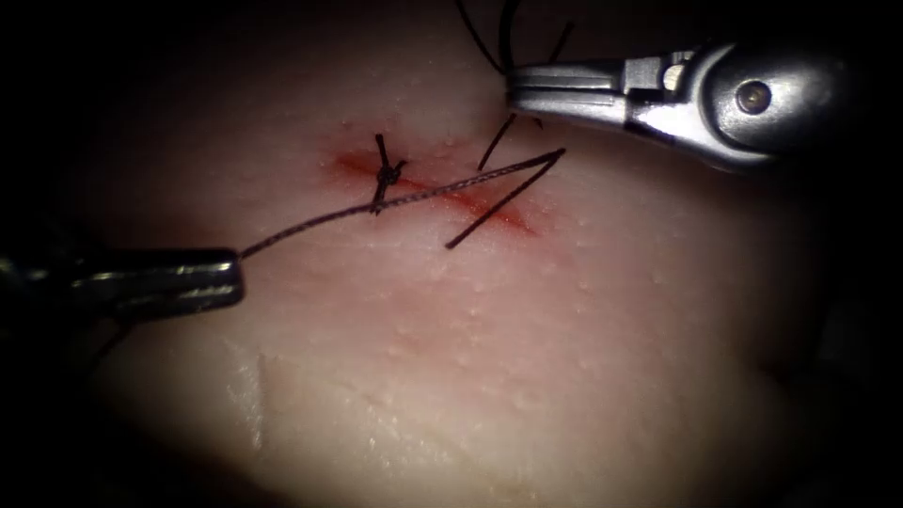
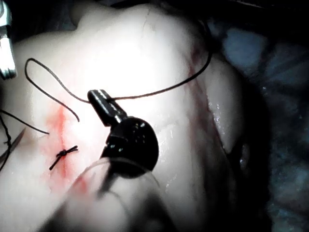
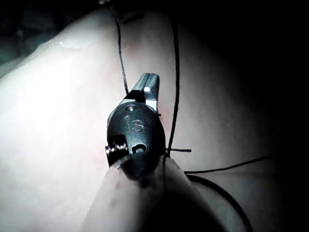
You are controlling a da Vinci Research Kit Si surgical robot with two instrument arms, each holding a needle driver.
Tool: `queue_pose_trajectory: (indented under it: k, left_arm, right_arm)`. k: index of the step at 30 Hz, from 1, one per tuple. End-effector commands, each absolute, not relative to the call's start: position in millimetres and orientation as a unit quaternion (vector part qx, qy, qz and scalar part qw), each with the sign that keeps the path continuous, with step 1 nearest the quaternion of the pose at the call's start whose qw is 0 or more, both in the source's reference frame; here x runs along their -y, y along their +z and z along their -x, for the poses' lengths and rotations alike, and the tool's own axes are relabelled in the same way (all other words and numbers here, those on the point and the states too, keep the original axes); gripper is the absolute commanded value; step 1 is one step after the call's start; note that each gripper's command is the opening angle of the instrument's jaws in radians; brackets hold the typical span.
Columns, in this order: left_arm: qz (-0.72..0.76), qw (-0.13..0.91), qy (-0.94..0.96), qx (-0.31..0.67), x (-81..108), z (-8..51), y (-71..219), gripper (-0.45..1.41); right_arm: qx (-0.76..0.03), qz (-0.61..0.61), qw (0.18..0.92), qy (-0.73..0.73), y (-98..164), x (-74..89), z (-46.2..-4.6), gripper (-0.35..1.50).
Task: Wound Closure
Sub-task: Left end-effector wraps suture two times counter-clockwise around right end-effector
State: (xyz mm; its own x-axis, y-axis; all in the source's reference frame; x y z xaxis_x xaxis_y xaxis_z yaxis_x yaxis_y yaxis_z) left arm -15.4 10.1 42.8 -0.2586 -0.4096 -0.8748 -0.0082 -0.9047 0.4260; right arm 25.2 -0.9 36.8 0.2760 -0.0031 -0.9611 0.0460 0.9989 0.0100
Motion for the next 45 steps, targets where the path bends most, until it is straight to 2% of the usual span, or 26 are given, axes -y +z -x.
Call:
queue_pose_trajectory:
  k: [1,8,15,26,34,45]
  left_arm:
    - [-0.596,0.131,-0.772,0.175,-9.2,15.9,43.1,-0.45]
    - [-0.608,0.138,-0.764,0.168,-10.6,16.9,41.9,-0.45]
    - [-0.619,0.127,-0.757,0.166,-13.8,18.5,42.3,-0.45]
    - [-0.578,0.119,-0.784,0.193,-15.3,20.7,47.2,-0.45]
    - [-0.566,0.126,-0.795,0.180,-14.8,20.3,49.3,-0.45]
    - [-0.560,0.125,-0.800,0.176,-15.0,21.6,49.7,-0.45]
  right_arm:
    - [-0.602,-0.020,0.798,-0.023,38.0,1.3,-26.8,-0.35]
    - [-0.599,-0.036,0.797,-0.064,40.8,2.6,-29.2,-0.35]
    - [-0.601,-0.046,0.794,-0.081,42.5,4.7,-29.7,-0.35]
    - [-0.639,-0.044,0.766,-0.058,42.1,5.3,-29.2,-0.35]
    - [-0.668,-0.038,0.743,-0.025,41.7,5.3,-27.3,-0.35]
    - [-0.693,-0.046,0.719,-0.013,41.0,5.8,-27.4,-0.35]
